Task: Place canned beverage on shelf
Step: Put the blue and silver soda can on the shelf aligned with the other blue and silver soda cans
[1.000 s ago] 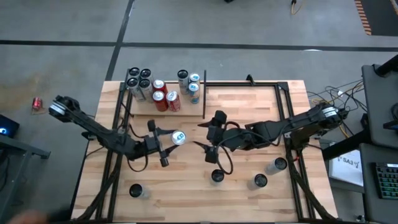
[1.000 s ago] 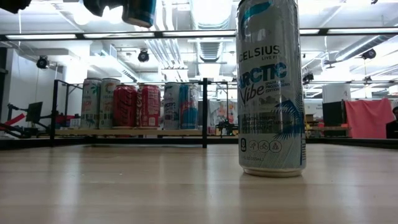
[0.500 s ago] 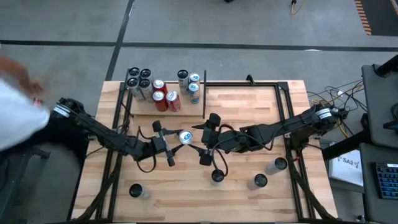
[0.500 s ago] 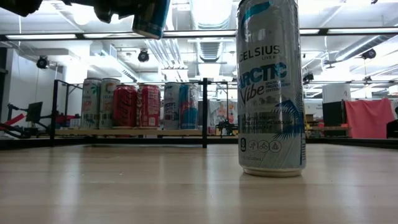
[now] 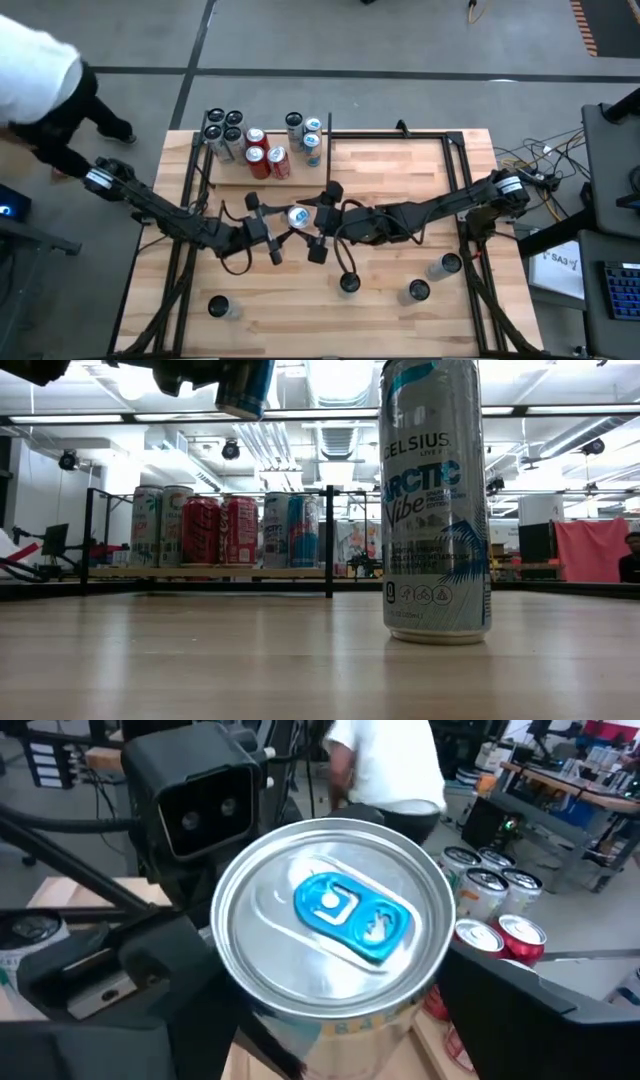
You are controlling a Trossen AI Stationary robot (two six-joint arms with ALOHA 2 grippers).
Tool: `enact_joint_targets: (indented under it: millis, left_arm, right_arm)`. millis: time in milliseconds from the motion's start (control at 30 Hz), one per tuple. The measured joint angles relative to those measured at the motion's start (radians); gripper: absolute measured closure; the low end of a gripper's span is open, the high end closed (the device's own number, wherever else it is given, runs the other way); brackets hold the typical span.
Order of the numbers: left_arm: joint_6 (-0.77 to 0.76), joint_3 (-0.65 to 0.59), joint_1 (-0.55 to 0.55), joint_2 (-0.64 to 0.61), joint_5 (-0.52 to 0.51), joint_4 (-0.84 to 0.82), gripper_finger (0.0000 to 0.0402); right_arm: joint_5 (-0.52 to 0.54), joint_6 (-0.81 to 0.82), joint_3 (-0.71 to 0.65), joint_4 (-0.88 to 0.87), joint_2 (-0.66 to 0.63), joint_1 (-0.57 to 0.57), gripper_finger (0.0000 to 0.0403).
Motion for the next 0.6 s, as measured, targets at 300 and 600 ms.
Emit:
enact_joint_targets:
  millis: [300,600]
  left_arm:
    - [0.003,0.0,0.0,-0.001,-0.008,-0.002,0.0141]
    - [0.033,0.0,-0.003,-0.014,-0.039,-0.006,0.0118]
  right_arm:
    - [-0.018,0.018,0.0,0.004,0.0,-0.007,0.0189]
    - [-0.016,0.022,0.028,-0.059,-0.017,-0.016,0.0189]
